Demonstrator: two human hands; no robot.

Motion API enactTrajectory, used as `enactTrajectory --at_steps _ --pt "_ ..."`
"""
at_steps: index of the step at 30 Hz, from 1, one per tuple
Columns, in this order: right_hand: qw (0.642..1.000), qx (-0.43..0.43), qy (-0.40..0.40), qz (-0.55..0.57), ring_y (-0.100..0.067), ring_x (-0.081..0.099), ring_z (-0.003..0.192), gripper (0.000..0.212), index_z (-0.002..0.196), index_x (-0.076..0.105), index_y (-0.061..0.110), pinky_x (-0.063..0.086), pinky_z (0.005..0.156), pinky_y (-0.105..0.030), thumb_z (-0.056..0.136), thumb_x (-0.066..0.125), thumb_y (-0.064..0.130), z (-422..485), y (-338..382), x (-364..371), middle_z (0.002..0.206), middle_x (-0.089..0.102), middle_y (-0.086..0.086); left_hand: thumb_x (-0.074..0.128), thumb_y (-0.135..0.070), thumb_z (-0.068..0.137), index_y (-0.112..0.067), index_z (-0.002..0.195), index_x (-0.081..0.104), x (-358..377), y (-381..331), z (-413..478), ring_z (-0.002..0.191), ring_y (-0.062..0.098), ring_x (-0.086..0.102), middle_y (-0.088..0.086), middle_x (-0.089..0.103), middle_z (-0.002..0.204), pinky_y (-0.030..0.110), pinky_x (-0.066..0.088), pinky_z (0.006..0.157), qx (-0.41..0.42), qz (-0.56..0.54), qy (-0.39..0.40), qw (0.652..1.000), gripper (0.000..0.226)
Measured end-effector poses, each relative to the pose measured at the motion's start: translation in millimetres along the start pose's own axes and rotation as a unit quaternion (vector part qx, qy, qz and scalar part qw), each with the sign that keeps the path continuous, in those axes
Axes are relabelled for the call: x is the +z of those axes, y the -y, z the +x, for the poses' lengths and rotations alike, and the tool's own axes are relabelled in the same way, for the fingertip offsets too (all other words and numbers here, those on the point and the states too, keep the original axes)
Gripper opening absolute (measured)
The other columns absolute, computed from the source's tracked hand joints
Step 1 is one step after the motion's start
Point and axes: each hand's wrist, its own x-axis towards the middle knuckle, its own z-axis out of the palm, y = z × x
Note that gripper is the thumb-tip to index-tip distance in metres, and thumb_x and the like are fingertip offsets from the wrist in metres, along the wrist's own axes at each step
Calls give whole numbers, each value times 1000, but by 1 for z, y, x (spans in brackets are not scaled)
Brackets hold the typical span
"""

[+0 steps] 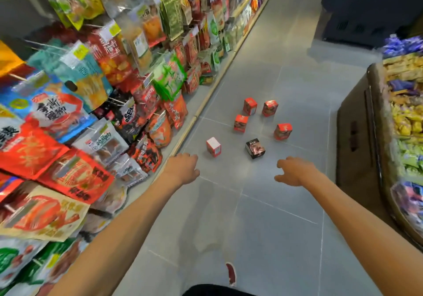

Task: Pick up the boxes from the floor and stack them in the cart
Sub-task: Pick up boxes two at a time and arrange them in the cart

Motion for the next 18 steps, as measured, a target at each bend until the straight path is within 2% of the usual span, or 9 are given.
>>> enactTrajectory --at_steps 9,18 --pt "998 30 45 44 -28 46 128 56 142 43 24 41 100 -40 94 51 53 135 -32 -51 141 45 -6 48 -41 94 -14 126 51 -21 13 180 115 30 59 11 60 127 39 48 88 25 2 69 997 41" --pt "990 79 102 55 -28 49 124 54 139 46 21 44 99 -38 94 51 51 273 -71 -101 136 49 -7 46 -40 94 -18 126 57 -26 10 360 115 31 60 11 62 126 38 48 91 38 -73 126 989 40"
